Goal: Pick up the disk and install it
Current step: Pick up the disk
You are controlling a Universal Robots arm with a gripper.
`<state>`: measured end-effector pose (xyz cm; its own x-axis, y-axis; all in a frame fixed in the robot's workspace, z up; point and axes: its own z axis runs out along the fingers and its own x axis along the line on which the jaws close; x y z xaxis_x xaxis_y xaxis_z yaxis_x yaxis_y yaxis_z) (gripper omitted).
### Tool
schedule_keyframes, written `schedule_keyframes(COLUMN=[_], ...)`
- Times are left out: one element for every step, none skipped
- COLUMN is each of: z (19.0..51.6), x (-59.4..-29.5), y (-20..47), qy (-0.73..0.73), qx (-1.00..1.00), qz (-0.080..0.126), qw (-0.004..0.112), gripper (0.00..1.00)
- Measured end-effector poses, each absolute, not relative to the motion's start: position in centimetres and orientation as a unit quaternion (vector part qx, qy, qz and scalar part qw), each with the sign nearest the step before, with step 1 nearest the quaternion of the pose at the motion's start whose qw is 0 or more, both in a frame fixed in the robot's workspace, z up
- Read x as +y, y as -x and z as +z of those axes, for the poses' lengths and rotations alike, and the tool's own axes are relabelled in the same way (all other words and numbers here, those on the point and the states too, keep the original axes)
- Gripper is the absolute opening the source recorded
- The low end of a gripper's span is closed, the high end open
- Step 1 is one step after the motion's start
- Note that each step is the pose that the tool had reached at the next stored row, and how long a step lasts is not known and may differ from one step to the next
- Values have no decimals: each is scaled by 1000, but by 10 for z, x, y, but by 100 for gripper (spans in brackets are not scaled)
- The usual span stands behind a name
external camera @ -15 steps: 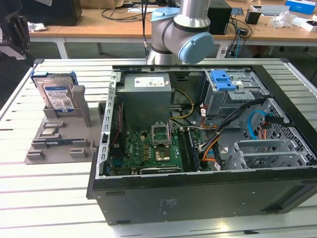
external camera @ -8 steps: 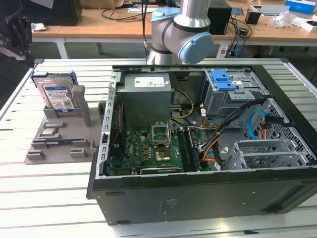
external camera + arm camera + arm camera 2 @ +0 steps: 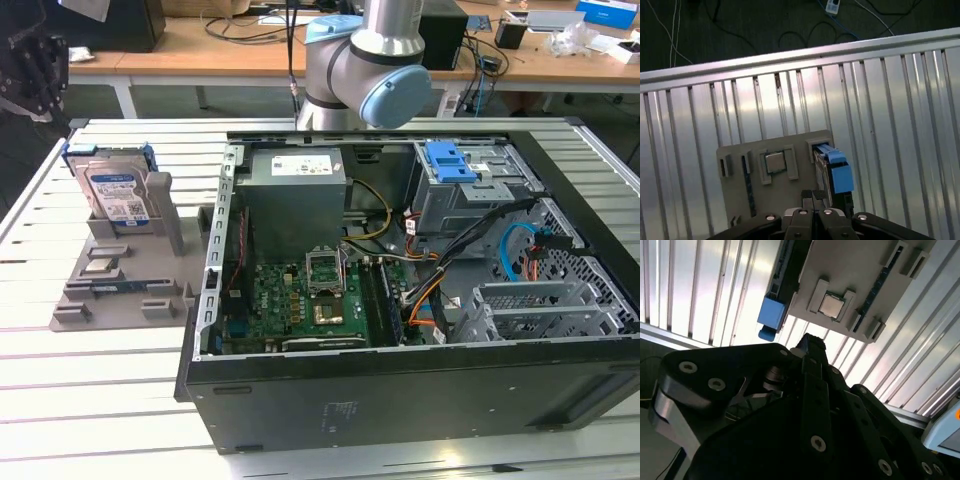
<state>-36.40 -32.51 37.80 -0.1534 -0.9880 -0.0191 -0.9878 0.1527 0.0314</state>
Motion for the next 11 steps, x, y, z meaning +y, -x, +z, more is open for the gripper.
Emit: schedule_keyframes(z=[378, 378, 378, 378, 378, 378, 378, 378, 378, 378, 378], x=[-325, -325, -325, -325, -325, -325, -325, -325, -325, -325, -325], y=[364, 364, 364, 364, 364, 364, 364, 364, 364, 364, 364], qy=[-651, -651, -651, -651, -651, -651, -651, -650, -650, -650, -650], qx=[-759, -759, -759, -759, -759, -759, -759, -759, -759, -759, -759], qz=[-18, -18, -18, -18, -18, -18, -18, -18, -18, -18, -18], qw=[3, 3, 3, 3, 3, 3, 3, 3, 3, 3, 3], gripper=[11, 11, 11, 11, 11, 11, 11, 17, 17, 29, 42])
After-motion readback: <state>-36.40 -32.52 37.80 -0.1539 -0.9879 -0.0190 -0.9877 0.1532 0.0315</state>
